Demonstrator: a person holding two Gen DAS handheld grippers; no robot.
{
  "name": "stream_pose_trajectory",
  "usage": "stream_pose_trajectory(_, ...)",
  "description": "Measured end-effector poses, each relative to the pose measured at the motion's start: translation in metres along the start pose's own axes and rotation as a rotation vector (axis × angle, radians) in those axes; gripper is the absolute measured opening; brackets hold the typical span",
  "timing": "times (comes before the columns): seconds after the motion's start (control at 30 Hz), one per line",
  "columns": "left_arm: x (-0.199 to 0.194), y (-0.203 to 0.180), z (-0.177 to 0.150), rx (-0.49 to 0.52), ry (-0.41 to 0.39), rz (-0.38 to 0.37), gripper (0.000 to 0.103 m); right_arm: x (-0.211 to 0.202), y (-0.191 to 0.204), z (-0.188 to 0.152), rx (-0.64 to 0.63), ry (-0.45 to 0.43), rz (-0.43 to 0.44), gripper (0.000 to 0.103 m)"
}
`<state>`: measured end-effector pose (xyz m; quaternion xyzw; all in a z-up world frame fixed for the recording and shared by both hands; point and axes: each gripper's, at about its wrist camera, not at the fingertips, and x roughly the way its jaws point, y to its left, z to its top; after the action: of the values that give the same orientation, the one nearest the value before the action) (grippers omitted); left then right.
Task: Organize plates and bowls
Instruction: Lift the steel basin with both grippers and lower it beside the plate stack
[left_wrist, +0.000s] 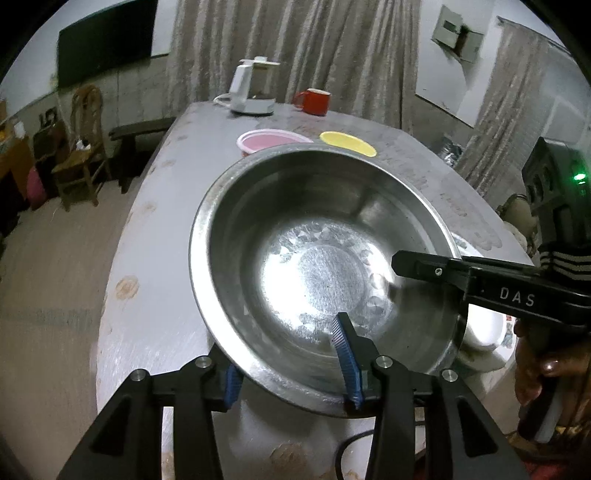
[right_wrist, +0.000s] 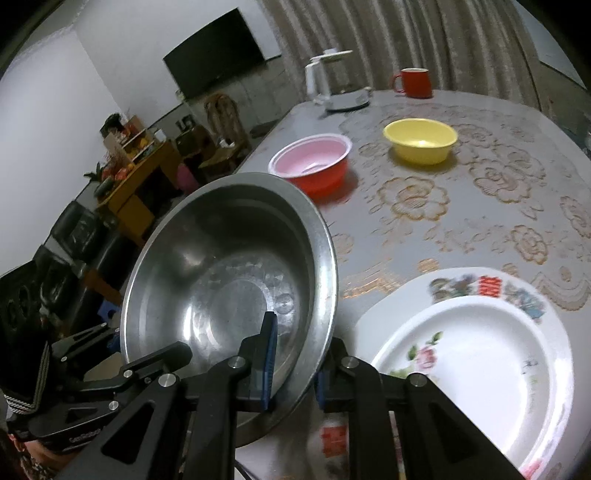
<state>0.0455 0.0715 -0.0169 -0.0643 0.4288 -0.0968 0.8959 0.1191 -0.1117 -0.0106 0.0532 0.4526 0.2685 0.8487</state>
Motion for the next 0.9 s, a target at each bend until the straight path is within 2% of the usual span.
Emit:
stream_pose_trajectory(0.23, 0.001, 0.013, -0.009, -0.029, 0.027, 0.015, 0.044, 0.014, 0.012, -0.008, -0.016, 0.062, 0.012, 0.018)
stream_pose_trajectory(0.57, 0.013, 0.022, -0.015, -0.063, 0.078, 0.048, 0.046, 0.028, 0.023, -0.019, -0.064, 0.148, -0.016, 0.025)
stream_pose_trajectory(0.67, 0.015, 0.021, -0.016, -0.055, 0.080, 0.054, 0.046, 0.029, 0.022, -0.020, -0.064, 0.155, -0.021, 0.026)
stream_pose_trajectory(0.8, 0.015, 0.018, -0.018, -0.042, 0.084, 0.059, 0.046, 0.028, 0.024, -0.021, -0.068, 0.166, -0.026, 0.035)
stream_pose_trajectory(0.9, 0.016, 0.018, -0.019, -0.040, 0.086, 0.061, 0.046, 0.027, 0.027, -0.020, -0.080, 0.163, -0.046, 0.035)
